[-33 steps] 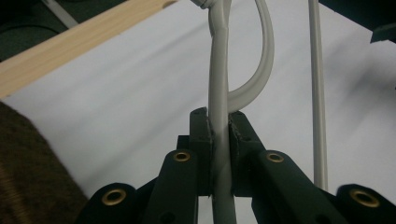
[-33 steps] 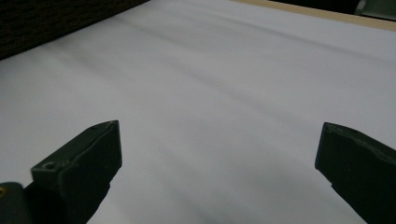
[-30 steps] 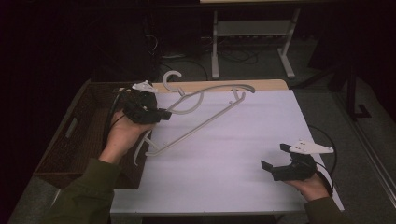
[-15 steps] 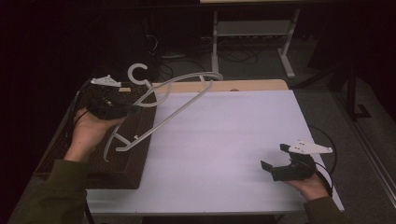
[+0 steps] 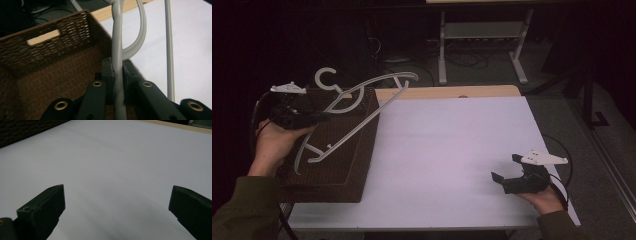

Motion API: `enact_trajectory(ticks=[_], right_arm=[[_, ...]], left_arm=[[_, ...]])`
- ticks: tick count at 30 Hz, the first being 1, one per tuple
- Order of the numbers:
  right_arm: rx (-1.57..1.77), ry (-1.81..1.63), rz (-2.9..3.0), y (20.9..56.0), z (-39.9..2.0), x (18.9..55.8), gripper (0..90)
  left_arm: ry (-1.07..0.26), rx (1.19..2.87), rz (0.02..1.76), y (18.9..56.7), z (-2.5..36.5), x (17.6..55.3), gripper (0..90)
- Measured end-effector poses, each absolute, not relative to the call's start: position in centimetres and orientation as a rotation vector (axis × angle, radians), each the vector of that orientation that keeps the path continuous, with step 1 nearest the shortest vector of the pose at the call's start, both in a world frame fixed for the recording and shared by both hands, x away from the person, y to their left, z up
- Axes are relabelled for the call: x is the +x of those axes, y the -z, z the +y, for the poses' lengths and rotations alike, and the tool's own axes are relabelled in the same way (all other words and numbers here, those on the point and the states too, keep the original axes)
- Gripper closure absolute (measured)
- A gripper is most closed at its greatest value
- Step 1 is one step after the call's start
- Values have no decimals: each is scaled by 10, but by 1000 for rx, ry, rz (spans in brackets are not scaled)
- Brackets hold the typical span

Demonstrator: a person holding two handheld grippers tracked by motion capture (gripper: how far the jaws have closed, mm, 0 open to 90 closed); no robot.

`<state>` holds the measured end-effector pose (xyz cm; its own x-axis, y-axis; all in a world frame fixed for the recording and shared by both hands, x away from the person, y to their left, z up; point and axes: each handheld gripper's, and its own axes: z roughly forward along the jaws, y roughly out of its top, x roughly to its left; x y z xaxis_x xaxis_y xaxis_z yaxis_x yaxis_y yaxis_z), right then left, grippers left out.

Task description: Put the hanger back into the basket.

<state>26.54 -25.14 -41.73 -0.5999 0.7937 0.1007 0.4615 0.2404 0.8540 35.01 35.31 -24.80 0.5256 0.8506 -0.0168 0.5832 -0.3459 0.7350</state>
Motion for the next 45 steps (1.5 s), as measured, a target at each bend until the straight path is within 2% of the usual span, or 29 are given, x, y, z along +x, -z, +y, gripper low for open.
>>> enact_trajectory(ticks=[15,31,45], right_arm=[[1160,-1286,2165,418,-252,266,1],[1167,-1281,2167,418,-252,266,1],[1173,-1283,2166,419,-252,267,1]], left_arm=[[-567,2050,1216,255,413,349,826],[-610,2084,1329,273,452,346,826],[-590,2166,1375,297,453,354,825]])
